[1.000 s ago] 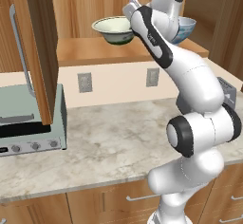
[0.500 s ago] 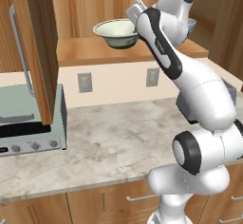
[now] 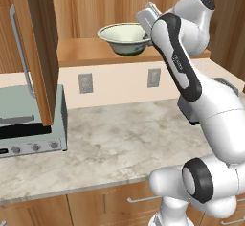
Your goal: Move the bowls from the cabinet to the plates on the dining table.
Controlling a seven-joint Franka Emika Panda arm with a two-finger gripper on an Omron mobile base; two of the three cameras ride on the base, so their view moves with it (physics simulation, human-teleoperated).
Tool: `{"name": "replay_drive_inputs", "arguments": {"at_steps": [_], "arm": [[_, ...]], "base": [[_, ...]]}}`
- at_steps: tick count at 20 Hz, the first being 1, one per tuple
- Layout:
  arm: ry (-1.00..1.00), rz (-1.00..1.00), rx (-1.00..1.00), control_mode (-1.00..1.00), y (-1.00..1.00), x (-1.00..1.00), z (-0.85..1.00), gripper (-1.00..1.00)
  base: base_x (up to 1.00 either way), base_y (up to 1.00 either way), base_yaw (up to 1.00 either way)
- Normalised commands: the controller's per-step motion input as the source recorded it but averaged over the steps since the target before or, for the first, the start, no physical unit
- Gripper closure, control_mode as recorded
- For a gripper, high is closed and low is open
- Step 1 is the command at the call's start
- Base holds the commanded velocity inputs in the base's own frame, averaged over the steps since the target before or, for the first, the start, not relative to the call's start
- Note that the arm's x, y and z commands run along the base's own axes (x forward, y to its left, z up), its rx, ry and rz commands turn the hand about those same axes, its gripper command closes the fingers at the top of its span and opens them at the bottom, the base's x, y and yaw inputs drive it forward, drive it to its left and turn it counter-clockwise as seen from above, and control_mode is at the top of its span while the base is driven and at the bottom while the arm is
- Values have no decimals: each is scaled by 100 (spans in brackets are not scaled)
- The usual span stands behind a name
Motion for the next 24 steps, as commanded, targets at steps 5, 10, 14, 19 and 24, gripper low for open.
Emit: {"name": "replay_drive_inputs", "arguments": {"at_steps": [5, 10, 14, 19, 24], "arm": [[0, 0, 3, -100, -12, -74, 0, 100], [0, 0, 3, -100, -14, -74, 0, 100], [0, 0, 1, -100, -16, -71, 0, 100], [0, 0, 0, -100, -18, -65, -5, 100], [0, 0, 0, -100, -15, -63, -1, 100]], "base": [[0, 0, 0], [0, 0, 0], [0, 0, 0], [0, 0, 0], [0, 0, 0]]}}
